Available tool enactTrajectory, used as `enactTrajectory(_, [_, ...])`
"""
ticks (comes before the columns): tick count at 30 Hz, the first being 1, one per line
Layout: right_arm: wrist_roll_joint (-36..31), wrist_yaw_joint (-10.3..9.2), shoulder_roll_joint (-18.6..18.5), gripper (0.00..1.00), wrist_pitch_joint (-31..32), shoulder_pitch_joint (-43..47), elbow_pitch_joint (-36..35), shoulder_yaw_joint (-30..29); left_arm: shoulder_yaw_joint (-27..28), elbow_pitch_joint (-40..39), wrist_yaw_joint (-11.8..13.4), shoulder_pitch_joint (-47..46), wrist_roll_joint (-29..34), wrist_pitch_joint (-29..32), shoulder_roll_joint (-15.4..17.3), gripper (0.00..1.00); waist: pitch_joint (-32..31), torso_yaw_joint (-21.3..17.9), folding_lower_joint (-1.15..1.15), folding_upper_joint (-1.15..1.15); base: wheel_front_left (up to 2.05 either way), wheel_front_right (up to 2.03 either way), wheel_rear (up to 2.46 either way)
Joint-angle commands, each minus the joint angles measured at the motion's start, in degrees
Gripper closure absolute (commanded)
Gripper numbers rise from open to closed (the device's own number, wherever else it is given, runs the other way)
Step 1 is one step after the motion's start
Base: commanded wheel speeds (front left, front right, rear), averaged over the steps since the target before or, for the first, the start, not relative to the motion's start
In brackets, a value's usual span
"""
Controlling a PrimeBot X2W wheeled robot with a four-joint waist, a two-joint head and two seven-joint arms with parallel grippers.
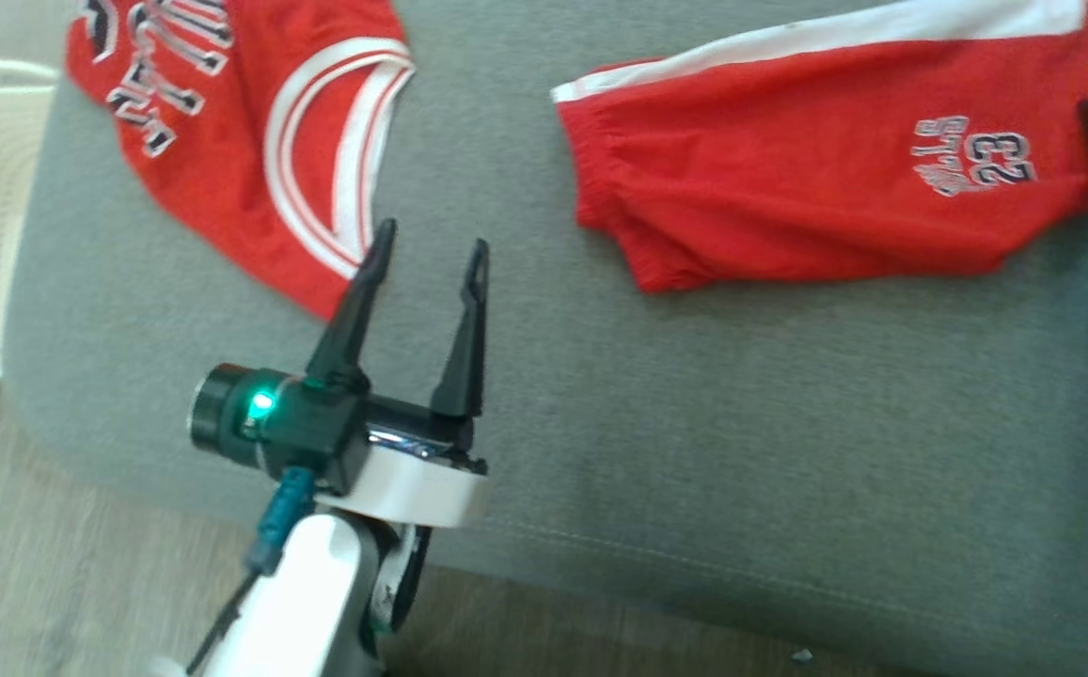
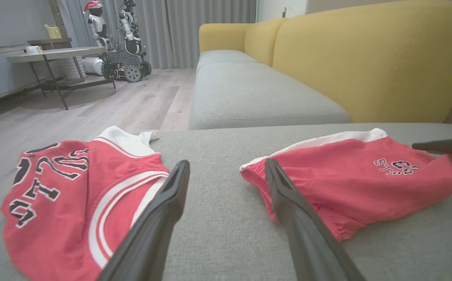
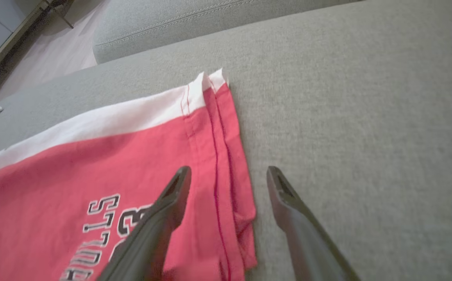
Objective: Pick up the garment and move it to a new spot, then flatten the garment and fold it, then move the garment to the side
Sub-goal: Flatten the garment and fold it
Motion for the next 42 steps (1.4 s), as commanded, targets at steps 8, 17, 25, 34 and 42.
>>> enactTrajectory(8, [-2.34, 0.36, -0.75, 1.00, 4.58, -4.93, 8.13, 1.06, 1.14, 0.01, 0.67, -0.91, 0.95, -0.29, 0.02, 0.00, 0.33, 2.93, 0.00, 0.00, 0.00, 0.00, 0.00])
enactTrajectory(17, [1.59, 0.36, -0.35, 1.00, -1.83, -3.50, 7.63, 1.84, 1.99, 0.92, 0.45, 0.56, 1.82, -0.29, -0.01, 0.00, -3.27, -1.09, 0.00, 0.00, 0.00, 0.00, 0.00])
enactTrajectory(25, [0.97, 0.36, -5.36, 1.00, -1.19, -0.94, 4.92, 2.00, 2.57, 1.26, -0.58, 2.24, 2.49, -0.29, 0.31, 0.00, -6.24, -6.59, 0.00, 0.00, 0.00, 0.00, 0.00])
enactTrajectory(34, [-3.33, 0.36, -8.48, 1.00, 4.06, -1.63, -2.60, 3.63, 2.25, 1.88, -1.79, 2.11, 2.46, -0.29, 0.23, 0.00, -6.22, -9.42, 0.00, 0.00, 0.00, 0.00, 0.00])
enactTrajectory(42, [-4.49, 0.36, -2.69, 1.00, 8.73, -4.54, -12.22, 11.97, 1.74, 3.63, -2.31, 1.56, 2.09, -0.29, 0.11, 0.00, -7.49, -9.82, 0.00, 0.00, 0.00, 0.00, 0.00])
